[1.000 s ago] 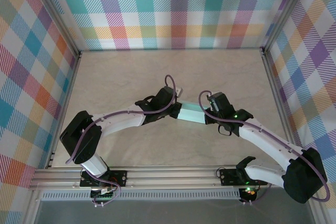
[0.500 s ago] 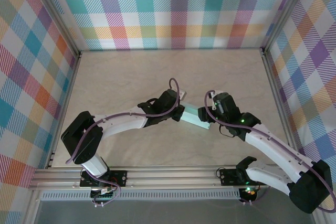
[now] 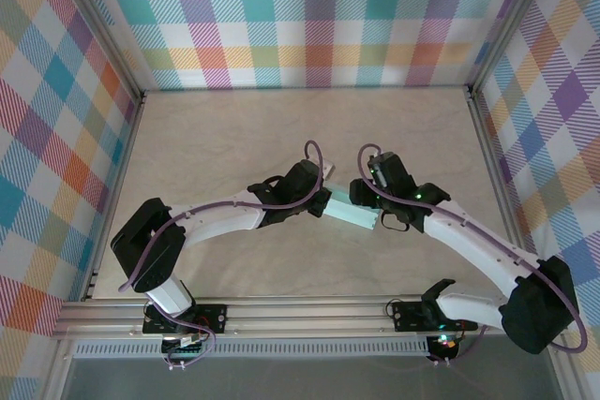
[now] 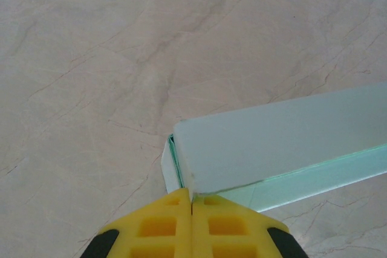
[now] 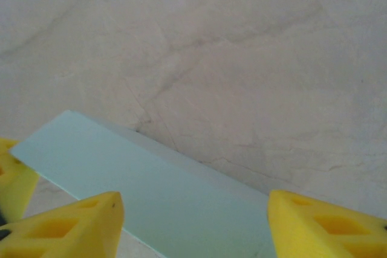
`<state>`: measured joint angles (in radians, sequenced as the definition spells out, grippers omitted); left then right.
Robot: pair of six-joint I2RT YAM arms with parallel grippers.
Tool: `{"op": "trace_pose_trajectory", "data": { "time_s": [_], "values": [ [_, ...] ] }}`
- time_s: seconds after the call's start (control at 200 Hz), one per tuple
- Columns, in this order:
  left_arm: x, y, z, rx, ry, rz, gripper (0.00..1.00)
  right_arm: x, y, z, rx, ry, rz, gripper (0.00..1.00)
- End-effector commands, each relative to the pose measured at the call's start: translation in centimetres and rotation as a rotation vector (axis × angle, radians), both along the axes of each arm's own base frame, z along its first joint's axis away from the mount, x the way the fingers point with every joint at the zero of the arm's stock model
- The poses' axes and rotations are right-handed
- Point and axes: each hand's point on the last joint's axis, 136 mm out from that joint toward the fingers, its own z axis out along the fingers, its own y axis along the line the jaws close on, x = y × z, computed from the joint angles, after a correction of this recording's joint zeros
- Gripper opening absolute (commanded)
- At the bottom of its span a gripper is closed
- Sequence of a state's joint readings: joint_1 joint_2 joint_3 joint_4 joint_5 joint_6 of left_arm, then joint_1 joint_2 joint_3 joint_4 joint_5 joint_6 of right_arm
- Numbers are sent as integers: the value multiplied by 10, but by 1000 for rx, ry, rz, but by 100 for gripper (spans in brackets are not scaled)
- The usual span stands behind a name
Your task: Fold the paper box
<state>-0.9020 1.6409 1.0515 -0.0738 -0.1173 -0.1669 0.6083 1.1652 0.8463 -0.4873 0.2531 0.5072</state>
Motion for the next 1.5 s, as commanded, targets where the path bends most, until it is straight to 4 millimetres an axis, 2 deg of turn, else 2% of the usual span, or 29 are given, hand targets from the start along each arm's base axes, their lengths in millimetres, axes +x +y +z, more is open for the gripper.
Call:
{"op": "trace_pose_trajectory", "data": {
  "time_s": [0.0, 0.195, 0.39, 0.48, 0.645, 0.78, 0.905, 1.025, 1.195, 1.36, 1.495],
  "values": [
    [-13, 6, -27, 77, 57, -24, 0, -6, -5, -13, 12, 58, -47, 62],
    [-15, 5, -24, 64, 61, -27, 0, -15, -13, -39, -24, 98, -61, 62],
    [-18, 5, -17, 59, 70, -37, 0, -13, -14, -46, -25, 108, -85, 62],
    [-21, 5, -14, 54, 73, -46, 1, -11, -14, -48, -24, 108, -98, 62],
    [-21, 8, -6, 52, 66, -37, 13, -11, -17, -50, -27, 113, -127, 62],
    [-20, 9, -4, 52, 63, -30, 14, -10, -15, -46, -14, 104, -113, 62],
    [-19, 10, -10, 62, 66, -24, 12, -10, -16, -32, 26, 98, -122, 69],
    [-20, 10, -14, 67, 73, -25, 12, -15, -24, -16, 119, 115, -178, 78],
    [-20, 8, -15, 63, 73, -28, 9, -28, -40, -10, 389, 226, -313, 79],
    [-20, 9, -17, 71, 73, -32, 8, -37, -32, -12, 683, 332, -362, 76],
    [-21, 9, -18, 71, 74, -34, 7, -38, -26, -18, 766, 371, -364, 70]
  ]
}}
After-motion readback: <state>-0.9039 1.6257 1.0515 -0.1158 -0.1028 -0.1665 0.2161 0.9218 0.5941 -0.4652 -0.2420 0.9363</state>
